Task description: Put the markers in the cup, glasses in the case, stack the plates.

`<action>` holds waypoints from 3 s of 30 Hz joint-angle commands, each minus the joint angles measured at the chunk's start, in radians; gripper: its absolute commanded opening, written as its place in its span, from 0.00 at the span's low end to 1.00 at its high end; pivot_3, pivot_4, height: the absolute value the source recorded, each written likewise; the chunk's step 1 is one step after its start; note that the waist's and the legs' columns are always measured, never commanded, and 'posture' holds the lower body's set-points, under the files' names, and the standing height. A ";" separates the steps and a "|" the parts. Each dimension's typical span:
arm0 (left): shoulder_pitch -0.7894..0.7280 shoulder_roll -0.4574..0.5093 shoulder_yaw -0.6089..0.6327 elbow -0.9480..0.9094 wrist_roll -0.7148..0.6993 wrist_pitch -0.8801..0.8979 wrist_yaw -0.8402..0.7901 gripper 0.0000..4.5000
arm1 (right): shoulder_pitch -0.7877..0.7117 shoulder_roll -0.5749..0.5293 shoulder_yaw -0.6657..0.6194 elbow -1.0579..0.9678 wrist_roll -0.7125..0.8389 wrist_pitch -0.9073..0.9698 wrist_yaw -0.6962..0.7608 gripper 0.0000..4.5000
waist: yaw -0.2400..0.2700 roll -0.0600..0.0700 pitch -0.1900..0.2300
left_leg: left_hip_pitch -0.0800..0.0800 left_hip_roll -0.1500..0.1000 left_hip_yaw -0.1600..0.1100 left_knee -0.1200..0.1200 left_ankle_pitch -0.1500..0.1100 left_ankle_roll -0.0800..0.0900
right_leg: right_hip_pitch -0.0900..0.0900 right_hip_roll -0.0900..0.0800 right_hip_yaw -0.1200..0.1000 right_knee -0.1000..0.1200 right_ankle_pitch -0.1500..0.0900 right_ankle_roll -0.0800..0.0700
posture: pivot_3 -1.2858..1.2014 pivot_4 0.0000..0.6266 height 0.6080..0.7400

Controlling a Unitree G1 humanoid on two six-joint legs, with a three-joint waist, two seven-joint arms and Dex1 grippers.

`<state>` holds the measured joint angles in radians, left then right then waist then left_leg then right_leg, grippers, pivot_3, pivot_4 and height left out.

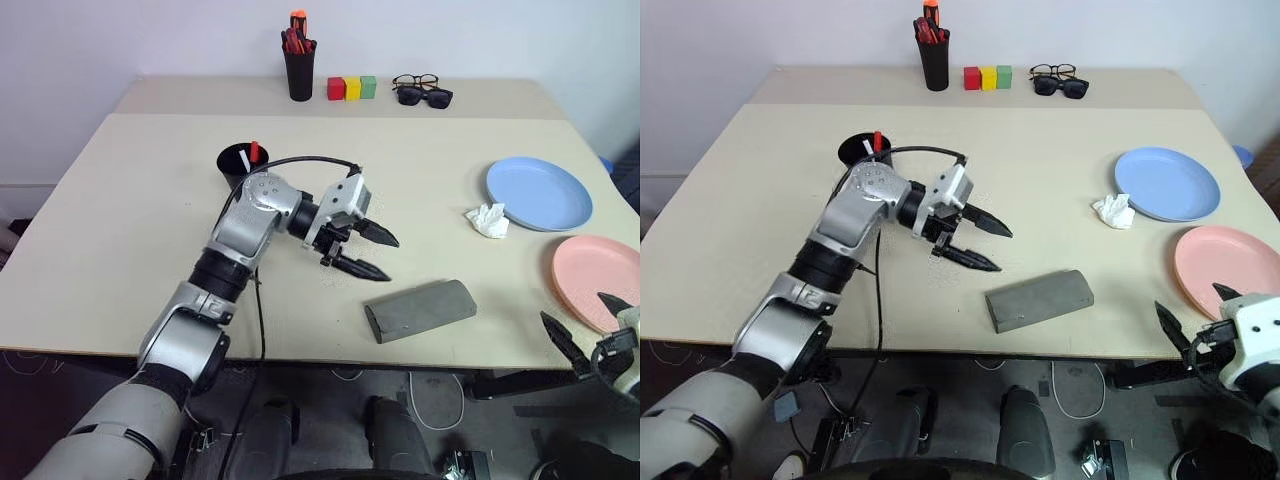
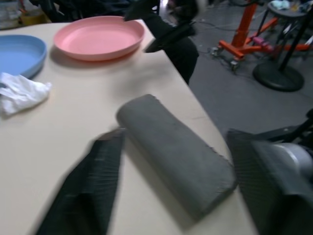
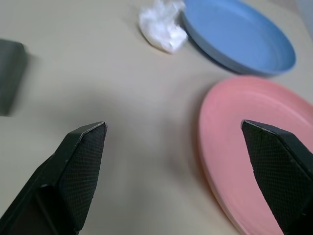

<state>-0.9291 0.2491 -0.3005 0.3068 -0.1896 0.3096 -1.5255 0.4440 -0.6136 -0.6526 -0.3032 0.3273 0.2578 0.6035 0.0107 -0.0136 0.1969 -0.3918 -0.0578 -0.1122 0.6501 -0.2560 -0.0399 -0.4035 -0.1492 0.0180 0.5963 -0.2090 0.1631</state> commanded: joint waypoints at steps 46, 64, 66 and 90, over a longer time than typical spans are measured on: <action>0.125 0.082 -0.014 -0.380 -0.144 0.245 0.279 1.00 | -0.520 -0.237 0.145 0.535 -0.150 -0.237 0.007 0.02 | -0.031 0.004 -0.001 | 0.002 0.000 0.001 0.000 0.000 -0.001 | 0.001 0.000 0.002 0.000 0.002 0.003 | 0.52 0.24 0.99; 0.268 0.155 0.049 -0.614 -0.204 0.397 0.494 1.00 | -1.261 -0.246 0.548 1.348 -0.366 -0.588 0.146 0.22 | -0.033 0.005 0.000 | 0.000 -0.001 0.001 -0.003 0.001 -0.001 | -0.001 0.000 0.003 -0.001 0.002 0.003 | 0.52 0.24 0.99; 0.282 0.163 0.055 -0.635 -0.212 0.412 0.518 1.00 | -1.281 -0.239 0.560 1.382 -0.371 -0.602 0.158 0.44 | -0.033 0.005 0.000 | 0.000 -0.001 0.001 -0.003 0.001 -0.001 | -0.001 0.000 0.003 -0.001 0.002 0.003 | 0.52 0.24 0.99; 0.261 0.203 0.059 -0.617 -0.232 0.415 0.546 1.00 | -1.016 -0.117 0.438 0.998 -0.075 -0.170 0.299 0.99 | -0.033 0.005 0.000 | 0.002 0.000 0.001 -0.001 0.002 -0.003 | -0.001 0.001 0.003 0.001 0.003 0.002 | 0.52 0.24 0.99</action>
<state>-0.6532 0.4421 -0.2608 -0.2779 -0.4066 0.7316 -0.9808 -0.5555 -0.7317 -0.2112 0.6761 0.2651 0.1227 0.9156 -0.0222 -0.0084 0.1972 -0.3903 -0.0582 -0.1113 0.6489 -0.2541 -0.0427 -0.4043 -0.1482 0.0208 0.5975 -0.2059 0.1655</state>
